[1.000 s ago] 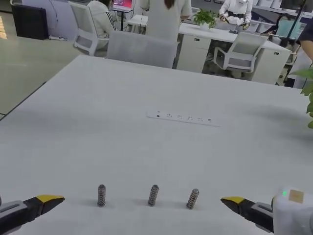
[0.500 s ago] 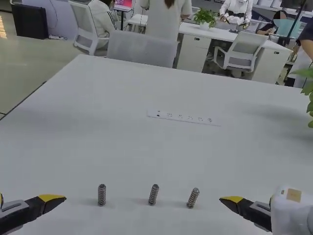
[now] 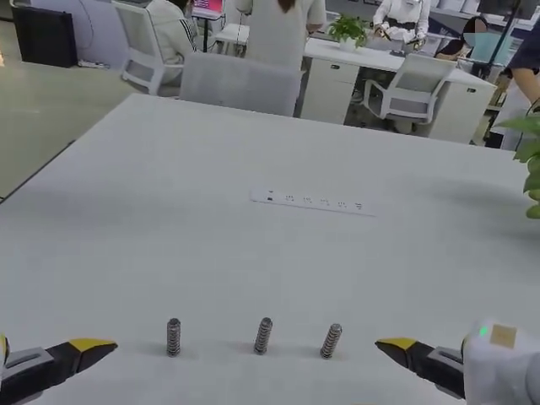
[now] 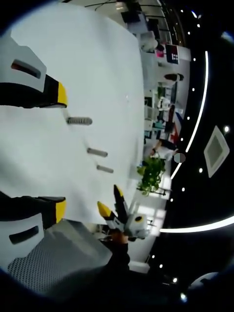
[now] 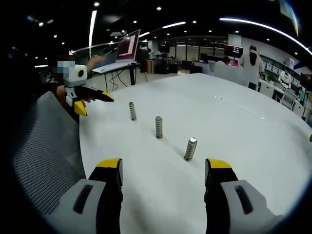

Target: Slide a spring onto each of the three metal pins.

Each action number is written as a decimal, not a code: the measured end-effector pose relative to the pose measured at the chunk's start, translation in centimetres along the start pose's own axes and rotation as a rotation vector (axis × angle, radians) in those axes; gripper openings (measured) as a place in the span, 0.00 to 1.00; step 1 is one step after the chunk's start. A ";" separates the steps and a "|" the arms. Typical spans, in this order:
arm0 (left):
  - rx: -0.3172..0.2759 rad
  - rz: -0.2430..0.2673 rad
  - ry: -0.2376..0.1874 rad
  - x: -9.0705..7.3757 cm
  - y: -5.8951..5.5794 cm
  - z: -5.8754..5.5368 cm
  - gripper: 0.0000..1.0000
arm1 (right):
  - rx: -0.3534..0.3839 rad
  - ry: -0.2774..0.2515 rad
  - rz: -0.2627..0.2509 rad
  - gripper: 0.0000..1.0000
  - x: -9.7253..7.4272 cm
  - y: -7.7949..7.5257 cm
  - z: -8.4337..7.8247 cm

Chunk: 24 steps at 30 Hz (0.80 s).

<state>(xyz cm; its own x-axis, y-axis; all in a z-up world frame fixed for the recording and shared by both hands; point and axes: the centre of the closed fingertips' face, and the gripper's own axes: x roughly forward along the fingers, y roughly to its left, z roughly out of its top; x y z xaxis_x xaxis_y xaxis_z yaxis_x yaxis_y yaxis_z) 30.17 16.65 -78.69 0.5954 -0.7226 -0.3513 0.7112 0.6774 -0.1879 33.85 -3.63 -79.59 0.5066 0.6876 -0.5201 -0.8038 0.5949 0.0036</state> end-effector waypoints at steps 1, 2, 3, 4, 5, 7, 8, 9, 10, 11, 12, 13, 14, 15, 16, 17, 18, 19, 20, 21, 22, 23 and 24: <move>0.000 -0.001 0.000 0.0 0.0 0.0 0.70 | 0.000 0.002 0.000 0.67 0.0 0.0 0.0; 0.000 -0.002 0.001 0.0 0.0 0.0 0.70 | -0.001 0.004 0.001 0.67 0.1 0.1 -0.1; 0.000 -0.002 0.001 0.0 0.0 -0.1 0.70 | -0.002 0.008 0.003 0.67 0.1 0.2 -0.2; -0.001 -0.003 0.001 0.0 0.0 -0.1 0.70 | -0.003 0.011 0.004 0.67 0.2 0.2 -0.3; -0.001 -0.003 0.001 0.0 0.0 -0.1 0.69 | -0.004 0.014 0.005 0.67 0.2 0.2 -0.3; -0.001 -0.003 0.000 0.0 0.0 -0.1 0.69 | -0.003 0.014 0.006 0.67 0.2 0.3 -0.3; -0.001 -0.003 0.000 0.0 0.0 0.0 0.69 | -0.003 0.013 0.005 0.67 0.2 0.3 -0.3; -0.001 -0.003 0.000 0.0 0.0 0.0 0.69 | -0.004 0.014 0.005 0.67 0.2 0.3 -0.3; -0.001 -0.003 0.000 0.0 0.0 0.0 0.69 | -0.006 0.015 0.003 0.67 0.1 0.3 -0.3; -0.001 -0.003 0.000 0.0 0.0 0.0 0.69 | -0.006 0.015 0.003 0.67 0.1 0.2 -0.3; -0.001 -0.003 0.000 0.0 0.0 -0.1 0.69 | -0.005 0.015 0.003 0.67 0.1 0.2 -0.3; -0.001 -0.002 0.000 0.0 0.0 -0.1 0.69 | -0.006 0.015 0.003 0.67 0.1 0.2 -0.3; -0.001 -0.002 0.000 -0.1 0.0 0.0 0.69 | -0.007 0.015 0.004 0.67 0.2 0.2 -0.3; -0.001 -0.002 0.001 -0.1 0.0 -0.1 0.69 | -0.007 0.016 0.004 0.67 0.2 0.2 -0.3; -0.001 -0.002 0.001 -0.1 0.0 -0.1 0.69 | -0.007 0.017 0.005 0.67 0.2 0.2 -0.3; 0.000 -0.002 0.002 -0.1 0.0 -0.1 0.69 | -0.008 0.017 0.006 0.67 0.2 0.3 -0.3; 0.000 -0.002 0.003 -0.1 0.0 -0.1 0.69 | -0.008 0.019 0.006 0.67 0.2 0.3 -0.4; 0.000 -0.002 0.003 -0.1 0.0 -0.1 0.69 | -0.008 0.020 0.007 0.67 0.2 0.3 -0.4; 0.000 -0.002 0.004 -0.1 0.0 -0.1 0.69 | -0.009 0.021 0.008 0.67 0.2 0.3 -0.4; 0.000 -0.002 0.005 -0.1 0.0 -0.1 0.69 | -0.009 0.021 0.008 0.67 0.2 0.2 -0.4; 0.001 -0.001 0.006 -0.1 0.0 -0.1 0.69 | -0.008 0.021 0.008 0.67 0.2 0.2 -0.4; 0.001 -0.001 0.006 -0.1 0.1 -0.1 0.69 | -0.008 0.020 0.008 0.67 0.2 0.2 -0.4; 0.000 -0.001 0.007 -0.1 0.0 -0.1 0.69 | -0.009 0.020 0.008 0.67 0.2 0.2 -0.4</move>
<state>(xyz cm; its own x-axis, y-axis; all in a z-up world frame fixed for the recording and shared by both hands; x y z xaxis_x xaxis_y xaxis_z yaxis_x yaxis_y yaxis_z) 30.12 16.74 -78.77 0.5917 -0.7225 -0.3577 0.7122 0.6763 -0.1881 33.69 -3.52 -80.04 0.4941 0.6839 -0.5368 -0.8105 0.5857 0.0003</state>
